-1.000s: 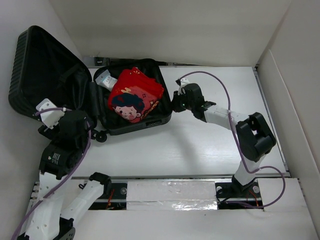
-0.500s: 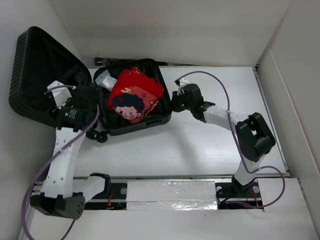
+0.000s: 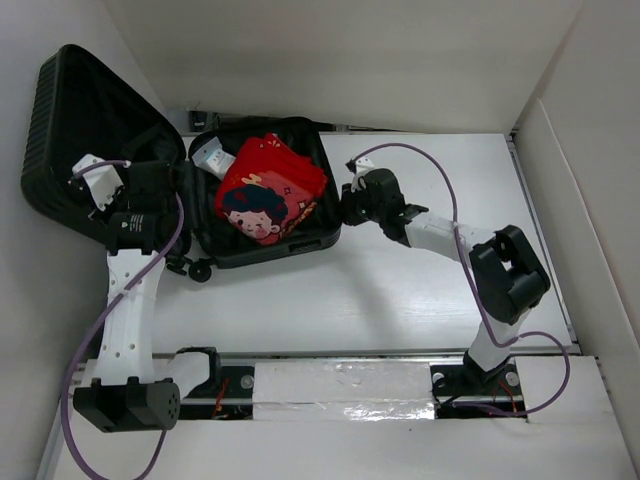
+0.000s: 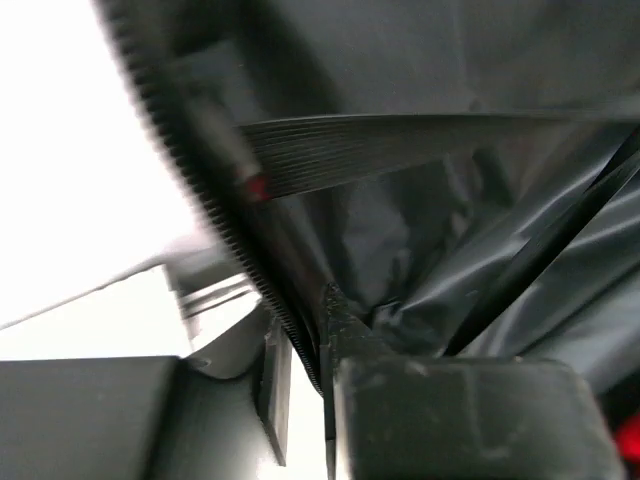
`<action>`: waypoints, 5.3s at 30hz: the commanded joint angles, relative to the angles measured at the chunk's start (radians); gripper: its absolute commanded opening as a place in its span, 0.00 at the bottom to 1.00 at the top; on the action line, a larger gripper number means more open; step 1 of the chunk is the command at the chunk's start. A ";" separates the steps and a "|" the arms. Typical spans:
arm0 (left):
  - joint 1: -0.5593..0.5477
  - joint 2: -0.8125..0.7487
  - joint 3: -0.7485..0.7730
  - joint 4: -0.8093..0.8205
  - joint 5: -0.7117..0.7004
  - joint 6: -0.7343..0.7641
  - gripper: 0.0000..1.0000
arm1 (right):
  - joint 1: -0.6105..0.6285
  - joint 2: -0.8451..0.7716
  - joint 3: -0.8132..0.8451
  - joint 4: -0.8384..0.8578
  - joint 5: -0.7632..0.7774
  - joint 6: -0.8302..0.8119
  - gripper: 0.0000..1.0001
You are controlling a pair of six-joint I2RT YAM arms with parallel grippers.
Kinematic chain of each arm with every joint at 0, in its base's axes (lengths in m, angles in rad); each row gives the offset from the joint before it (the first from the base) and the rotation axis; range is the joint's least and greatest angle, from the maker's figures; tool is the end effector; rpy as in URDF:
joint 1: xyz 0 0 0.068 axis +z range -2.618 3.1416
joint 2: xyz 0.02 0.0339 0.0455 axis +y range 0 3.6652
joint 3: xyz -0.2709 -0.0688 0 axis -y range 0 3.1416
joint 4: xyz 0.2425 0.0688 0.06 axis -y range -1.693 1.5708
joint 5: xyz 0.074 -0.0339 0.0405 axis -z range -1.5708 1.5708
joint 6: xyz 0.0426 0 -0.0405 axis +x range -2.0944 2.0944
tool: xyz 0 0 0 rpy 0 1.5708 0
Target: Pack the luggage
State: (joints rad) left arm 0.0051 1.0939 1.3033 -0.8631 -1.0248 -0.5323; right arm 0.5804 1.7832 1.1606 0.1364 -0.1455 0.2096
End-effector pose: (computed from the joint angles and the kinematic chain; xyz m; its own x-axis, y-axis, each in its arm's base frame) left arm 0.1965 0.0374 0.4048 -0.1783 -0.2645 -0.9478 -0.8955 0.4429 0.0449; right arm 0.3410 0.2310 0.2314 -0.5174 -0.0931 -0.8507 -0.5542 0.7939 0.2502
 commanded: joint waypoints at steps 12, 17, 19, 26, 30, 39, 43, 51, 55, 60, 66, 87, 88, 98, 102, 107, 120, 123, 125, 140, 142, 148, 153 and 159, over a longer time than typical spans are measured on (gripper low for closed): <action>-0.275 -0.071 -0.048 0.231 0.319 0.120 0.00 | 0.173 0.101 0.067 -0.017 -0.183 -0.078 0.00; -0.385 -0.117 -0.123 0.358 0.480 0.111 0.00 | 0.217 0.097 0.073 -0.032 -0.155 -0.064 0.00; -0.450 -0.135 -0.185 0.400 0.540 0.104 0.00 | 0.248 0.099 0.079 -0.037 -0.141 -0.056 0.00; -0.620 -0.144 -0.358 0.608 0.682 0.065 0.00 | 0.334 0.094 0.050 0.009 -0.088 0.039 0.00; -0.620 -0.152 -0.438 0.697 0.796 0.055 0.00 | 0.343 0.038 -0.007 0.038 -0.046 0.083 0.00; -0.620 -0.262 -0.363 0.731 1.019 0.103 0.57 | 0.320 -0.241 -0.168 -0.061 0.257 0.126 0.56; -0.607 -0.275 -0.202 0.733 0.789 0.092 0.61 | 0.276 -0.405 -0.289 -0.078 0.305 0.129 0.56; -0.222 -0.054 0.004 0.733 0.704 -0.010 0.50 | 0.208 -0.558 -0.342 -0.069 0.281 0.065 0.00; 0.171 0.056 0.017 0.739 1.010 -0.095 0.37 | 0.188 -0.521 -0.305 -0.086 0.250 0.025 0.00; 0.255 0.224 0.066 0.659 0.821 -0.038 0.28 | 0.153 -0.528 -0.328 -0.049 0.205 -0.018 0.00; 0.386 0.398 0.051 0.627 0.770 0.095 0.28 | 0.098 -0.512 -0.348 -0.043 0.069 -0.047 0.00; 0.023 0.318 -0.332 0.604 0.959 0.057 0.28 | -0.017 -0.722 -0.438 -0.127 0.153 -0.052 0.14; -0.017 0.267 -0.355 0.608 0.977 0.046 0.28 | -0.027 -0.725 -0.437 -0.174 0.153 -0.052 0.19; -0.578 -0.003 -0.609 0.718 1.085 -0.198 0.30 | -0.103 -0.851 -0.621 -0.150 0.245 0.065 0.45; -0.810 -0.072 -0.422 0.566 0.795 -0.167 0.37 | -0.178 -0.858 -0.627 -0.149 0.231 0.103 0.45; -0.732 -0.086 -0.225 0.756 0.643 -0.025 0.58 | -0.246 -0.848 -0.612 -0.061 0.193 0.106 0.33; 0.024 0.659 0.546 0.633 0.991 0.026 0.61 | -0.255 -0.599 -0.447 -0.032 0.165 0.085 0.21; 0.113 0.819 0.652 0.561 1.062 0.041 0.60 | -0.277 -0.506 -0.383 -0.054 0.173 0.094 0.27; 0.137 0.915 0.701 0.541 1.115 0.057 0.59 | -0.286 -0.461 -0.340 -0.047 0.178 0.096 0.30; -0.030 1.054 0.538 0.639 1.221 0.075 0.58 | -0.376 -0.047 -0.035 -0.089 0.100 0.079 0.46; -0.046 0.950 0.415 0.735 1.229 0.048 0.58 | -0.376 -0.024 -0.004 -0.095 0.078 0.071 0.48; -0.138 0.638 -0.060 0.929 1.187 -0.104 0.57 | -0.326 0.051 0.126 -0.115 0.018 0.054 0.51; -0.249 0.368 -0.410 1.027 1.115 -0.199 0.56 | -0.243 0.122 0.289 -0.219 -0.019 -0.016 0.51; -0.353 -0.003 -0.749 1.099 1.086 -0.336 0.55 | -0.221 0.287 0.571 -0.389 -0.115 -0.095 0.51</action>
State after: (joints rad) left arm -0.2249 1.1980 0.6243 0.0658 -0.1287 -0.7391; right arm 0.2005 2.0415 1.6249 -0.1932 -0.0025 0.1074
